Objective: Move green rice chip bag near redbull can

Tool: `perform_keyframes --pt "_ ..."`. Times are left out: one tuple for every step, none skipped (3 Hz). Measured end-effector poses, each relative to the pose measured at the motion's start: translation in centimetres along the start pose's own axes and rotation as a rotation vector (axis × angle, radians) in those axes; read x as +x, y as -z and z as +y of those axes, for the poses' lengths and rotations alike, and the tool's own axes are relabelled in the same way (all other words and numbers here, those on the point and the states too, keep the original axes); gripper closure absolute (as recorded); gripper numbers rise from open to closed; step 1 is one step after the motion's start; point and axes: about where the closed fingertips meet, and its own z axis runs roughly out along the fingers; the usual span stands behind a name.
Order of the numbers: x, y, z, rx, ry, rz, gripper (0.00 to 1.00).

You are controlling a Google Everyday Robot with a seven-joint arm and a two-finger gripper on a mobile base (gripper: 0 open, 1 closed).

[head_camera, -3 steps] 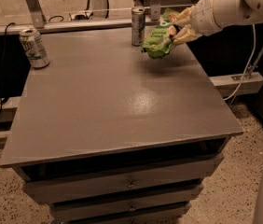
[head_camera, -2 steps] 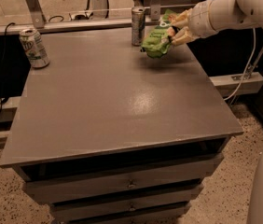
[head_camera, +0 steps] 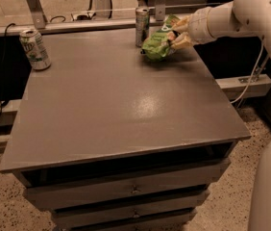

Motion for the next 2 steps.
perform_keyframes --pt "0.18 -1.09 0.07 0.025 -0.027 -0.004 0.59" --pt "0.25 -2.05 0.46 0.033 -0.053 -0.013 0.36"
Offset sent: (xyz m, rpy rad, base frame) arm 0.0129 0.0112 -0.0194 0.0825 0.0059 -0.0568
